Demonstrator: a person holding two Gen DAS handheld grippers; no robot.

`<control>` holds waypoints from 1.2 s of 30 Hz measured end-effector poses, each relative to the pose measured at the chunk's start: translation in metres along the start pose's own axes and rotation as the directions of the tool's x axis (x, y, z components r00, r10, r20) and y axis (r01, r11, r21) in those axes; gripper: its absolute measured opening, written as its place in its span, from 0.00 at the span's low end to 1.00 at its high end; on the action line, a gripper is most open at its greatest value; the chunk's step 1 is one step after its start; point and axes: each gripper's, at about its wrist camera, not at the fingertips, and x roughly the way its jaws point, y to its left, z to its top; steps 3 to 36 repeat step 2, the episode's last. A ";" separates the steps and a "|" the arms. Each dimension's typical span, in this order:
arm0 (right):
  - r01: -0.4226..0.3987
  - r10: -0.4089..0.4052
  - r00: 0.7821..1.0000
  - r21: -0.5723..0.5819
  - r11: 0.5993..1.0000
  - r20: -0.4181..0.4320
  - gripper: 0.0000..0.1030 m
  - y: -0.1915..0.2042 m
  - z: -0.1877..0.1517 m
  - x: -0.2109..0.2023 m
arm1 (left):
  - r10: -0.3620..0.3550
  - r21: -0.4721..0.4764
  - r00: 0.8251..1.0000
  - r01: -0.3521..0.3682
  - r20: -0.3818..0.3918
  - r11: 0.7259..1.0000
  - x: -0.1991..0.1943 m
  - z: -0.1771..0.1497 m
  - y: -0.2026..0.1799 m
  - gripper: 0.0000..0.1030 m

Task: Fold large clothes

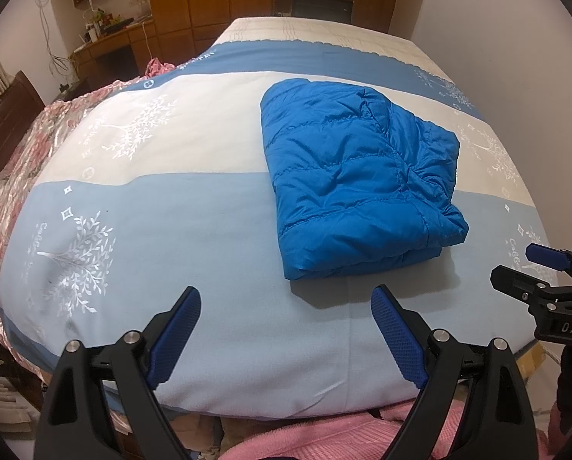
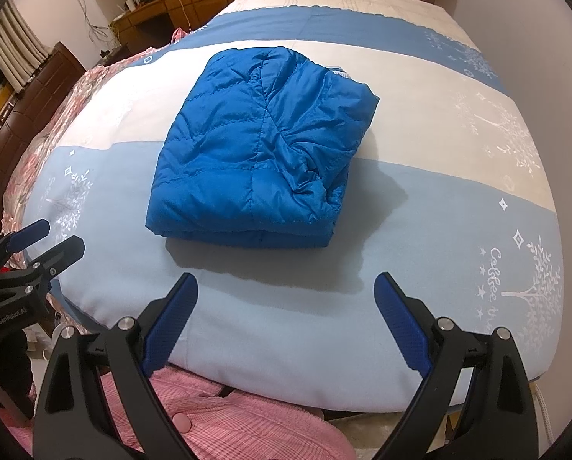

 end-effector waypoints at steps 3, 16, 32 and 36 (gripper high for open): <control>0.001 -0.001 1.000 0.001 1.000 0.000 0.90 0.000 0.000 0.000 | 0.002 0.000 1.000 -0.002 0.001 1.000 0.000 0.000 0.000 0.88; 0.001 -0.001 1.000 0.001 1.000 0.000 0.90 0.000 0.000 0.000 | 0.002 0.000 1.000 -0.002 0.001 1.000 0.000 0.000 0.000 0.88; 0.001 -0.001 1.000 0.001 1.000 0.000 0.90 0.000 0.000 0.000 | 0.002 0.000 1.000 -0.002 0.001 1.000 0.000 0.000 0.000 0.88; 0.001 -0.001 1.000 0.001 1.000 0.000 0.90 0.000 0.000 0.000 | 0.002 0.000 1.000 -0.002 0.001 1.000 0.000 0.000 0.000 0.88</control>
